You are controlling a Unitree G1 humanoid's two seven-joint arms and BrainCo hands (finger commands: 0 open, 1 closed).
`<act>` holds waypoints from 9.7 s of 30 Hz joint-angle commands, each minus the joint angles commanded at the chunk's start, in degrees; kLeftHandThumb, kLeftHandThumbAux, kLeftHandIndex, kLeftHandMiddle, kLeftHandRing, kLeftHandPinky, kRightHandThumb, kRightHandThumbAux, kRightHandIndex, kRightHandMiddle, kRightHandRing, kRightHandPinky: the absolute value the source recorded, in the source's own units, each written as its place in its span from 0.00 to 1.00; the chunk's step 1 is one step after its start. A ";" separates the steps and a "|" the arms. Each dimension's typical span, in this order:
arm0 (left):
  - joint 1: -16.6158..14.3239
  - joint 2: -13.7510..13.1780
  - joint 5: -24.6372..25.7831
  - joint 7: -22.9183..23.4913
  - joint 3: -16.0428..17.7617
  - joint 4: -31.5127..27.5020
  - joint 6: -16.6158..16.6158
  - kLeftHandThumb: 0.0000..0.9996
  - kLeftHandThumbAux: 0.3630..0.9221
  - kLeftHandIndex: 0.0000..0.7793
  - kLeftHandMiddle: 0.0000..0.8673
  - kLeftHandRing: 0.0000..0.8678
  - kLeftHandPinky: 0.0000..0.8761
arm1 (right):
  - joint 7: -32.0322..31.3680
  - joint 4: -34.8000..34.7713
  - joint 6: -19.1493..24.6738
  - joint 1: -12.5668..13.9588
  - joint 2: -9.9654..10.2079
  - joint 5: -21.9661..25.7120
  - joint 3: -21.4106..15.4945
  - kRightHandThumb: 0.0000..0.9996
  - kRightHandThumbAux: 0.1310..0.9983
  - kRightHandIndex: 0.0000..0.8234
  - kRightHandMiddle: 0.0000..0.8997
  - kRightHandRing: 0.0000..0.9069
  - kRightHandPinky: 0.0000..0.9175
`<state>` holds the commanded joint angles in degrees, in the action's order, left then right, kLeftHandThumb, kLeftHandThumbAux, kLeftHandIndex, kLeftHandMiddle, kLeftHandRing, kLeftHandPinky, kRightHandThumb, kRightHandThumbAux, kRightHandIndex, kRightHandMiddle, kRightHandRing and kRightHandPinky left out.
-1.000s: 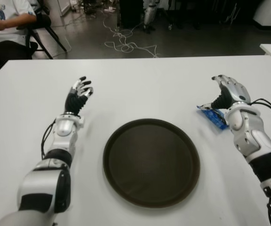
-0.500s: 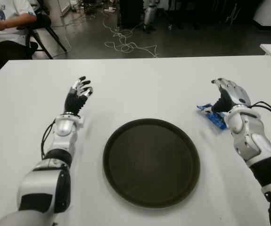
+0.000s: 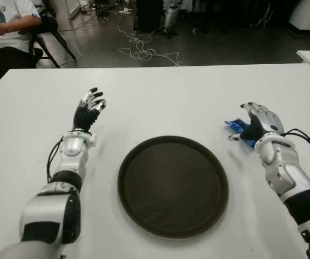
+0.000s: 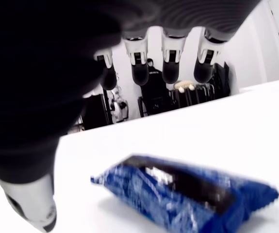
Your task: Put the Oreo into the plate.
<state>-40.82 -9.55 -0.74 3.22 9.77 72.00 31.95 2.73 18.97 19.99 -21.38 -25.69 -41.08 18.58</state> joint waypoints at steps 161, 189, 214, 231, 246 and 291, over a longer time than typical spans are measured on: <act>2.47 -1.41 1.88 1.63 1.34 -2.51 2.55 0.29 0.50 0.16 0.24 0.22 0.24 | 6.05 9.01 -8.30 -0.20 -0.03 5.04 -3.79 0.69 0.70 0.49 0.43 0.45 0.43; 2.71 -1.05 1.85 2.14 1.01 -2.98 3.10 0.28 0.51 0.15 0.23 0.21 0.22 | 2.15 7.84 -6.18 0.08 0.56 6.89 -5.36 0.67 0.69 0.51 0.48 0.49 0.47; 2.73 -0.79 2.05 2.07 0.96 -3.08 2.97 0.32 0.50 0.16 0.24 0.22 0.25 | 1.74 8.57 -4.87 -0.44 0.52 5.65 -4.68 0.67 0.69 0.51 0.57 0.58 0.48; 2.73 -0.80 2.44 2.62 1.14 -3.02 2.73 0.31 0.48 0.16 0.23 0.22 0.24 | 3.39 9.28 -6.44 -0.37 0.85 5.96 -5.02 0.57 0.67 0.48 0.49 0.52 0.45; 2.68 -0.97 2.37 2.63 1.01 -2.92 2.67 0.34 0.50 0.16 0.25 0.23 0.24 | 3.64 10.15 -5.33 -0.95 0.78 4.30 -3.71 0.10 0.48 0.07 0.13 0.14 0.12; 2.70 -0.71 2.76 2.73 1.10 -3.07 2.75 0.35 0.45 0.16 0.25 0.23 0.23 | -3.87 9.38 -0.33 -2.08 0.11 2.16 -0.43 0.05 0.41 0.00 0.00 0.00 0.00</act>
<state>-38.12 -10.27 2.02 5.95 10.88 68.93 34.70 -1.14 28.35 19.66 -23.46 -25.58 -38.92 18.15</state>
